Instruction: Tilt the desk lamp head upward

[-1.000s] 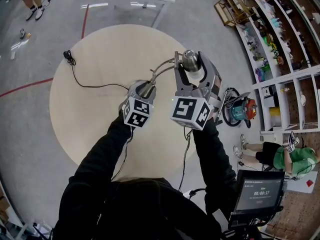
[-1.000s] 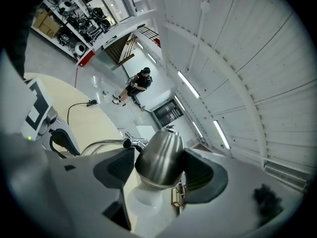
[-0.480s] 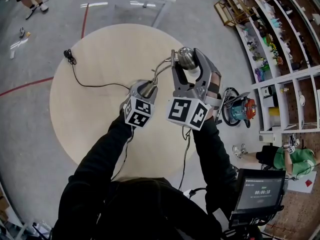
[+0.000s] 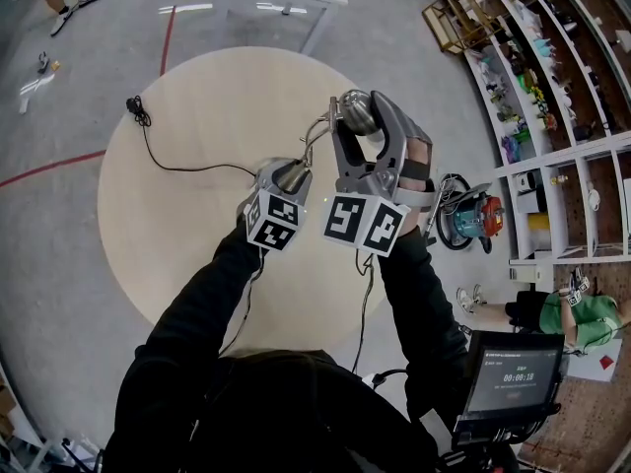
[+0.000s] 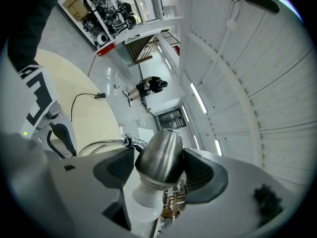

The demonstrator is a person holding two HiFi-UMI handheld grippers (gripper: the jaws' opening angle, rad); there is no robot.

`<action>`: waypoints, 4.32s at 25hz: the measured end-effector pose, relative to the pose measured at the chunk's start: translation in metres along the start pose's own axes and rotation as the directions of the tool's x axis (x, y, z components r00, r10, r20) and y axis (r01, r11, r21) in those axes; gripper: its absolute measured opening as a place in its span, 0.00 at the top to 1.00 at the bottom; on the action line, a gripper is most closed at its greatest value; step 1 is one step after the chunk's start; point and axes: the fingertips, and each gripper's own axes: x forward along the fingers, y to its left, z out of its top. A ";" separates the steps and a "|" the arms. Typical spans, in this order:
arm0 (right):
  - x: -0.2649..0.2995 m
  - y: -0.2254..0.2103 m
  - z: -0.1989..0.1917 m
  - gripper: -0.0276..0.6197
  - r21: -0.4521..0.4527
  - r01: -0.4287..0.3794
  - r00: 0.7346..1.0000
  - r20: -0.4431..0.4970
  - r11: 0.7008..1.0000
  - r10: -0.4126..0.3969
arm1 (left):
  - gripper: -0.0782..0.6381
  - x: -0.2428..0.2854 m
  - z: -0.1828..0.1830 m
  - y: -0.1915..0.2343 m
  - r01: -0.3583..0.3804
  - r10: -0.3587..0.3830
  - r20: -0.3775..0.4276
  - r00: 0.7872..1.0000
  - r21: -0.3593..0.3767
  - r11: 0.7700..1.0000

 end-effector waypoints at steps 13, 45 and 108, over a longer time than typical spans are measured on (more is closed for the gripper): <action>0.001 0.003 0.011 0.45 -0.077 -0.004 1.000 0.031 0.997 0.006 | 0.72 0.001 0.001 -0.003 0.008 -0.008 0.017 1.000 -0.007 1.000; -0.022 -0.011 0.012 0.45 0.015 0.016 0.999 0.042 1.000 -0.016 | 0.75 -0.014 -0.037 -0.010 0.050 -0.031 0.082 0.996 -0.248 0.967; -0.211 0.144 -0.049 0.95 0.909 -0.408 0.887 0.417 -0.084 0.199 | 0.80 -0.194 0.009 -0.103 0.142 -0.100 0.124 0.987 -0.403 0.904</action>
